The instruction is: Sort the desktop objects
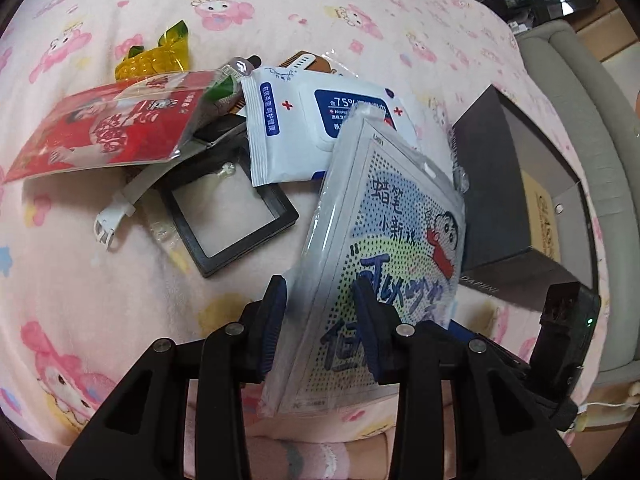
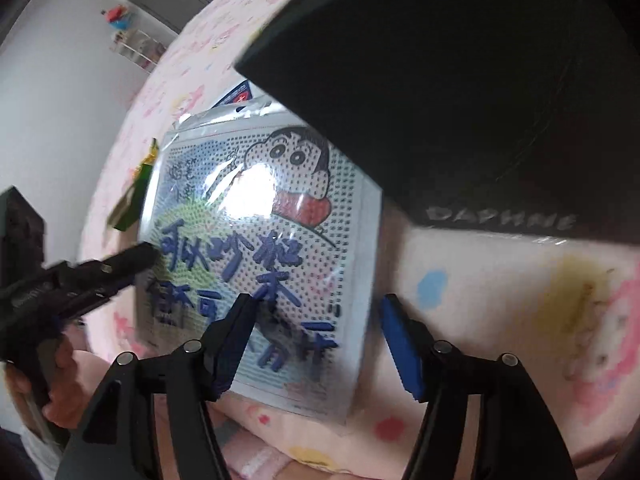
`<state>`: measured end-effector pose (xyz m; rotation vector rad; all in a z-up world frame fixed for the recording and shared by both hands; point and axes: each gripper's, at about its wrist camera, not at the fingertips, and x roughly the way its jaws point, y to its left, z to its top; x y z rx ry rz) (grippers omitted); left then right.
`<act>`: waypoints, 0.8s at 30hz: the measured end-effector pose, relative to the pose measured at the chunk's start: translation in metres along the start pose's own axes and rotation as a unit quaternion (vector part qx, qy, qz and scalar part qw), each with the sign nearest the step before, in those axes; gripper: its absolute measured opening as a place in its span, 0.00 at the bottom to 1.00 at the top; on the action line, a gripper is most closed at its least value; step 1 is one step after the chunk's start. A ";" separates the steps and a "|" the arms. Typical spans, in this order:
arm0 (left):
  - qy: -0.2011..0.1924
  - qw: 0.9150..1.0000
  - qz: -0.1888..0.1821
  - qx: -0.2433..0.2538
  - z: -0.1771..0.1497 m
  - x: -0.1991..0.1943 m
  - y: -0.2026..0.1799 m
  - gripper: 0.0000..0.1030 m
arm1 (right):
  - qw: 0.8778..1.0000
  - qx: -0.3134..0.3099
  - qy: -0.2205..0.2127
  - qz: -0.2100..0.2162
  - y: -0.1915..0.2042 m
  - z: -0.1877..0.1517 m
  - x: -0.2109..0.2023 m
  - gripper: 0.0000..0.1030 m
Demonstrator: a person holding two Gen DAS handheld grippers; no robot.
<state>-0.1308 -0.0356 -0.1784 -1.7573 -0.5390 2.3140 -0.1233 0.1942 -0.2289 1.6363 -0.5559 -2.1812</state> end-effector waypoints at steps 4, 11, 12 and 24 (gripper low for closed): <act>-0.007 1.000 0.013 0.017 -0.006 -0.005 -0.003 0.36 | 1.000 -0.013 -0.015 0.001 0.007 -0.004 -0.006 0.55; -0.031 0.999 -0.040 0.005 -0.020 -0.035 0.002 0.36 | 0.997 -0.041 -0.070 -0.010 0.040 -0.011 -0.054 0.48; -0.036 0.998 -0.048 -0.001 -0.021 -0.039 0.004 0.36 | 0.996 -0.044 -0.073 -0.006 0.043 -0.012 -0.060 0.47; -0.054 0.993 -0.104 -0.009 -0.033 -0.084 -0.001 0.36 | 0.990 -0.082 -0.117 0.009 0.055 -0.014 -0.118 0.46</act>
